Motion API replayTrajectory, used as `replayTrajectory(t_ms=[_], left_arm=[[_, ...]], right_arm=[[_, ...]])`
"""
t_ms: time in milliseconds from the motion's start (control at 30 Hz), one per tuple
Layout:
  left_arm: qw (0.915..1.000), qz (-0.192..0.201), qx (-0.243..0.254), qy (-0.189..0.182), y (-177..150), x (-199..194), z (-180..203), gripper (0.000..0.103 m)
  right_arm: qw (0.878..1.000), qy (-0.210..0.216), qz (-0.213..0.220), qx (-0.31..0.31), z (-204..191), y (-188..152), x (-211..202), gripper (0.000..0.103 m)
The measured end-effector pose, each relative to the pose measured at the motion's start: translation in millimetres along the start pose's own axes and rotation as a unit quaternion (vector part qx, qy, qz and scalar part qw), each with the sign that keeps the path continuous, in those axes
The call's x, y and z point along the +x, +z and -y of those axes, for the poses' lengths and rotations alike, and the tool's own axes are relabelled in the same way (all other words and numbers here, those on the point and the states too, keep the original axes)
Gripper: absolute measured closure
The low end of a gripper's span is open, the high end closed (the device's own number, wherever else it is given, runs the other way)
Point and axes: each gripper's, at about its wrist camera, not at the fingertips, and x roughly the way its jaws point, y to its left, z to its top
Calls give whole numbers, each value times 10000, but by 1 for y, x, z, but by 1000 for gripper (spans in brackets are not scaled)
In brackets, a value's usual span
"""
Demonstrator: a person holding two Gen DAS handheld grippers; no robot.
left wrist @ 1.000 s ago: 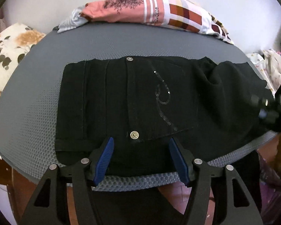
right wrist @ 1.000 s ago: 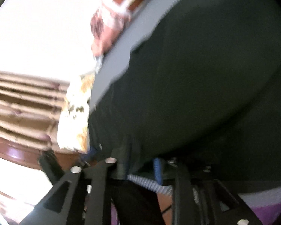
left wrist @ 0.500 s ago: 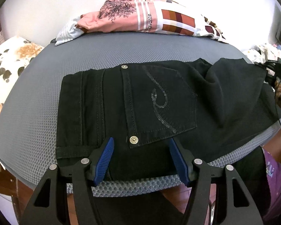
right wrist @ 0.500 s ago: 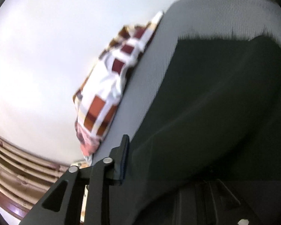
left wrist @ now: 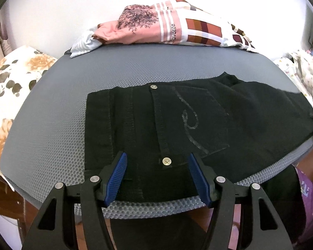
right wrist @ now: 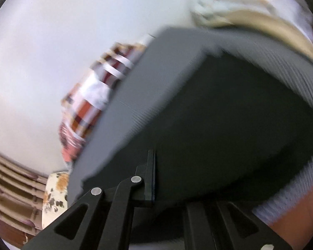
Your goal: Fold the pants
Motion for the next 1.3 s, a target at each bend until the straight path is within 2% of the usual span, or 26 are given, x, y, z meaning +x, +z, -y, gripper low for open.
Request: replayTrajectory(t_ms=[67,133,300,400,567,700,800,867,933,1033,1100,1167,1233,1300], left_arm=[[10000,-1,-10,14,0,0,-1,41],[10000,29,19,51,1,-2,1,41],[9998,28,173,57,2,-1,9,41],[9996,35,254,65,1,0,11,41],[9996,61,267,74,0,0,10,41],[9997,43,217,70,-1,0,6,41],[9998,41,161,53,0,-1,4,41],[9999,59,113,42,2,-2,2,41],[9999,118,54,10,4,-6,0,41],[9998,167,-53,35,8,-15,-1,41],[9996,222,-159,25,12,-22,-3,40],[9991,349,-251,30,14,-30,-4,37],[9983,472,-342,56,17,-39,-4,34],[9970,644,-424,84,19,-47,-3,33]], right_arm=[[9980,382,-49,499,26,-7,-1,95],[9924,782,89,941,43,-6,-5,95],[9882,953,233,1173,55,8,-14,94],[9905,612,350,1181,61,9,-22,98],[9923,432,380,1098,67,6,-32,99],[9897,671,326,1219,78,7,-36,100],[9875,479,704,1326,92,10,-57,95],[9867,353,837,1351,103,11,-71,95],[9857,-3,1076,1296,110,17,-89,98],[9710,-543,1705,1583,124,26,-130,91],[9715,-548,1895,1315,108,35,-146,91],[9844,-126,1626,656,69,39,-142,91],[9951,134,893,-398,1,34,-105,87],[9909,327,229,-1287,-58,14,-65,78]])
